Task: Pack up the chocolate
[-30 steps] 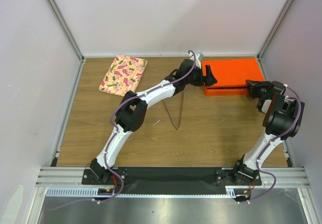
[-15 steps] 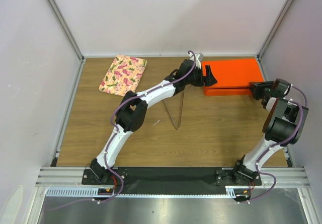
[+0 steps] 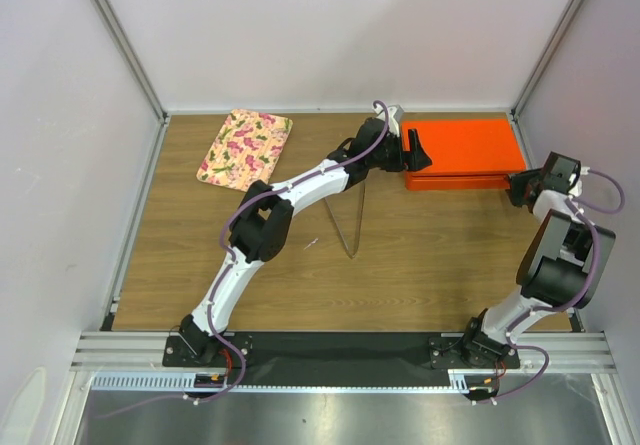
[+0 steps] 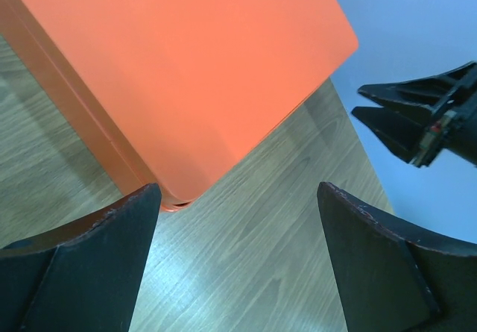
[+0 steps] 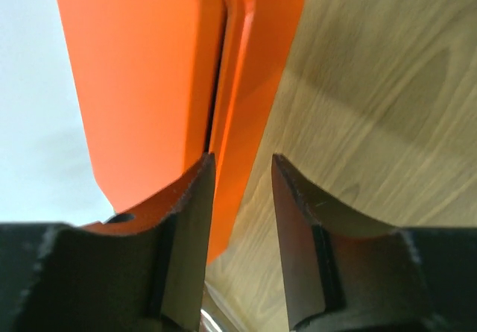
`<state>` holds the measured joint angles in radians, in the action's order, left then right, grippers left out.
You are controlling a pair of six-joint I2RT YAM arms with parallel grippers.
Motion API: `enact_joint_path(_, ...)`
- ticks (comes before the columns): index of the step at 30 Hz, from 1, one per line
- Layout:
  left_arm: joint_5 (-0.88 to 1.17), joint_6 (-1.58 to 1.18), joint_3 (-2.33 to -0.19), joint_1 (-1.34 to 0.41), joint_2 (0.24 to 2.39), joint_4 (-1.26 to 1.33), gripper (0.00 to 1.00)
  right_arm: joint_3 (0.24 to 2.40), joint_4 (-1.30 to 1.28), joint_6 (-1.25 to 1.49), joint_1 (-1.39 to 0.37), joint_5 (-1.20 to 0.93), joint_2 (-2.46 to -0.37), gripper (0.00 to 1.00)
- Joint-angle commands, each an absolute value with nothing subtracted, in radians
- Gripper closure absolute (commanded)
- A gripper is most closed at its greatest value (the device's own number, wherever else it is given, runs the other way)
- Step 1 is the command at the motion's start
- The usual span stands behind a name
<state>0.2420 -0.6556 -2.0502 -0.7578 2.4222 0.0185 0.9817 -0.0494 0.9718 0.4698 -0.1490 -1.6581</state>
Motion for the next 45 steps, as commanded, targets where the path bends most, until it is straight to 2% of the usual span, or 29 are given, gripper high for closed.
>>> enact_joint_path(1, 0.219, -0.672, -2.095, -0.765, 2.43, 0.012, 0.08, 1.052, -0.112, 0.882, 0.42, -0.058, -1.618, 0.57)
enact_joint_path(7, 0.216, -0.699, -2.114, -0.756, 2.456, 0.009, 0.08, 1.178, -0.146, 0.799, 0.394, -0.035, -1.692, 0.49)
enact_joint_path(17, 0.232, -0.684, -2.134, -0.753, 2.487, 0.008, 0.09, 1.302, -0.25, 0.85, 0.382, -0.029, -1.825, 0.48)
enact_joint_path(26, 0.25, -0.698, -2.129, -0.753, 2.503, -0.017, 0.09, 1.302, -0.194, 0.87, 0.362, -0.008, -1.881, 0.48)
enact_joint_path(32, 0.259, -0.695, -2.125, -0.753, 2.499, -0.018, 0.09, 1.244, -0.149, 0.916, 0.364, -0.018, -1.865, 0.63)
enact_joint_path(35, 0.265, -0.692, -2.112, -0.755, 2.488, -0.018, 0.1, 1.194, -0.123, 0.945, 0.374, -0.015, -1.848, 0.77)
enact_joint_path(39, 0.261, -0.689, -2.068, -0.756, 2.462, -0.005, 0.1, 1.184, -0.146, 0.954, 0.379, -0.009, -1.848, 0.89)
enact_joint_path(45, 0.264, -0.698, -2.062, -0.756, 2.461, -0.011, 0.11, 1.166, -0.187, 0.959, 0.385, -0.002, -1.829, 0.92)
